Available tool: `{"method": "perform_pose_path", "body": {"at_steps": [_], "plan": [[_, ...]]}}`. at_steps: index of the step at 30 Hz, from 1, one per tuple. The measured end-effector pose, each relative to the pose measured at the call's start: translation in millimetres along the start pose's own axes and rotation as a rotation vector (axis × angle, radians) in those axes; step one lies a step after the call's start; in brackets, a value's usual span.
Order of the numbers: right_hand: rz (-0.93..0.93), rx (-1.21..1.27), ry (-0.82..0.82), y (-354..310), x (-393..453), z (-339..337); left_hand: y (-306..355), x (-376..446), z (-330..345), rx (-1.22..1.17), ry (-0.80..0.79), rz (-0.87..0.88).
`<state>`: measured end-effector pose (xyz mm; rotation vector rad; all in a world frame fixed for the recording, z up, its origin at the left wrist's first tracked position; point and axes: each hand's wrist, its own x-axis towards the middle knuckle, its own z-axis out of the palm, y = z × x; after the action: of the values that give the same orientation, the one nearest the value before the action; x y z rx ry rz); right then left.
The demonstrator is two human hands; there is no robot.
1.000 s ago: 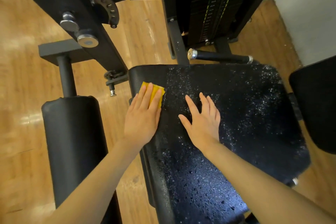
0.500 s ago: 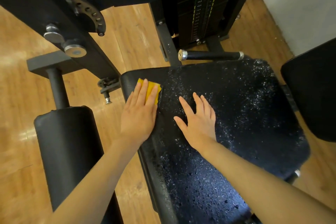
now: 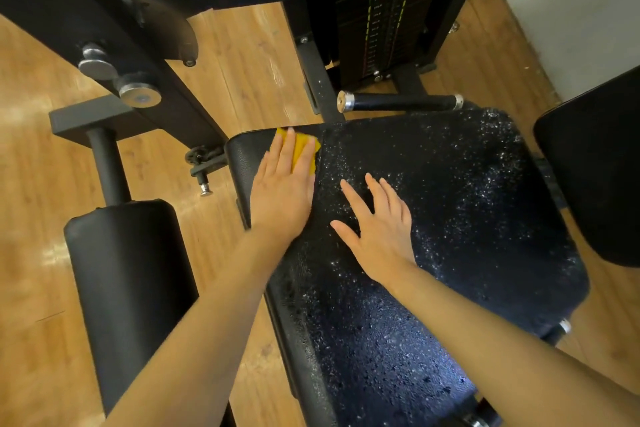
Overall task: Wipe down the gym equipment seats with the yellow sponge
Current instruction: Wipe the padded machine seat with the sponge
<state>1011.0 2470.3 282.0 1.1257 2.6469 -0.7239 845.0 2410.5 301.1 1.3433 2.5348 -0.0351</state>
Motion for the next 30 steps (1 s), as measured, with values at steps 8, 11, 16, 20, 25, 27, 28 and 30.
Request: {"method": "perform_pose_path", "body": {"at_steps": [8,11,16,20,25,27,28,30], "plan": [[0.008,0.028,0.079,46,-1,-6,18,-71,18,0.021,-0.005,-0.075],[0.053,0.012,0.085,60,3,-7,15,-10,10,0.007,0.030,-0.092],[0.070,-0.002,0.060,67,8,-10,18,25,8,-0.054,0.062,-0.167],[0.093,0.010,0.081,63,8,-8,38,-41,21,-0.063,0.055,-0.125],[0.121,-0.013,0.083,60,8,-6,41,-74,30,0.023,-0.003,-0.006],[0.122,-0.010,0.085,60,8,-6,36,-39,25,0.034,0.014,-0.010],[0.121,-0.009,0.087,60,8,-5,35,-18,21,0.029,0.017,-0.023],[0.116,-0.009,0.090,61,8,-6,36,21,14,0.018,-0.010,-0.054]]}}
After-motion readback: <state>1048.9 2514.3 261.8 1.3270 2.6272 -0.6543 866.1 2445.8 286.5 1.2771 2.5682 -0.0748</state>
